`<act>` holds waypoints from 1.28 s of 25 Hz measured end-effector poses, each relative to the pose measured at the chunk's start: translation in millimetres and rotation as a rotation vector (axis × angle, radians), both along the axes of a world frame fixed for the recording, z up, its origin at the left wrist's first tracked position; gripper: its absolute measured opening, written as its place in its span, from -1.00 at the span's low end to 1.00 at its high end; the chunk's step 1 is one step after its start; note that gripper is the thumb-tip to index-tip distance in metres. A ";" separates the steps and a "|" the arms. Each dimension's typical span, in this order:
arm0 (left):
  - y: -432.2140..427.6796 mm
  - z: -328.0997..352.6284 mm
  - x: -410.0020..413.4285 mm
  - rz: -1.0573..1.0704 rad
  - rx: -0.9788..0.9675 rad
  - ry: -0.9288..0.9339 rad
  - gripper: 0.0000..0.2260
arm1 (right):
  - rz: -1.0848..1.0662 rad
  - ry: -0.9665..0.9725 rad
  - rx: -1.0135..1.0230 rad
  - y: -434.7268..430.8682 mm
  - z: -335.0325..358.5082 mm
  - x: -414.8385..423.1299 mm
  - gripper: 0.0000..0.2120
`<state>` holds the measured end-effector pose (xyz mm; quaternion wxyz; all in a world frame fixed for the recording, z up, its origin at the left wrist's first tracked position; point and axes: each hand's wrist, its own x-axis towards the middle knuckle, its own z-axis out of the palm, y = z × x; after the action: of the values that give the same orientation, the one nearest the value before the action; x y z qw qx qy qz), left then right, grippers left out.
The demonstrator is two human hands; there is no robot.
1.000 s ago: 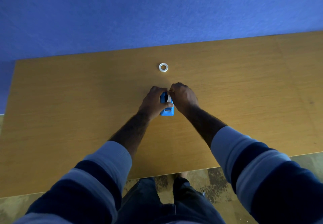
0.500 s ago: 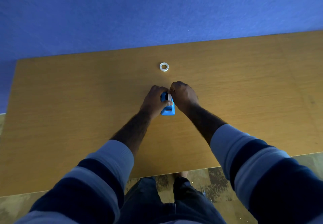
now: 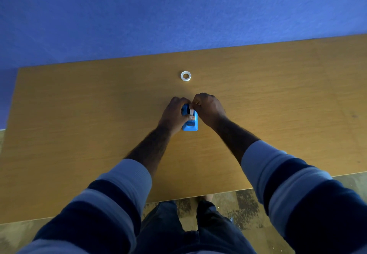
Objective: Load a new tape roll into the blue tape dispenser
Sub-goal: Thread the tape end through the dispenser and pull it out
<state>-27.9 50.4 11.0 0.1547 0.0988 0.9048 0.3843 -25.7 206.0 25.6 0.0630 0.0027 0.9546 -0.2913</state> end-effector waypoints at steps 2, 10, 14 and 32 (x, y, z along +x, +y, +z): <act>0.0 -0.4 0.5 0.003 0.001 0.004 -0.60 | -0.003 -0.004 -0.003 -0.1 -0.3 -1.0 -0.92; -1.4 -1.7 0.2 0.002 0.018 0.000 -0.61 | 0.015 -0.016 -0.020 0.2 2.8 -0.6 -0.89; -0.2 -3.4 0.8 0.008 0.007 0.002 -0.60 | 0.055 0.002 0.017 2.5 1.6 2.4 -0.92; -1.3 -7.9 -0.1 0.008 0.019 0.008 -0.59 | 0.172 0.036 0.210 2.4 8.2 6.5 -0.91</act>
<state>-28.0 49.1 3.1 0.1485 0.0982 0.9021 0.3930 -19.2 208.4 33.8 0.0699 -0.0777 0.9774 -0.1835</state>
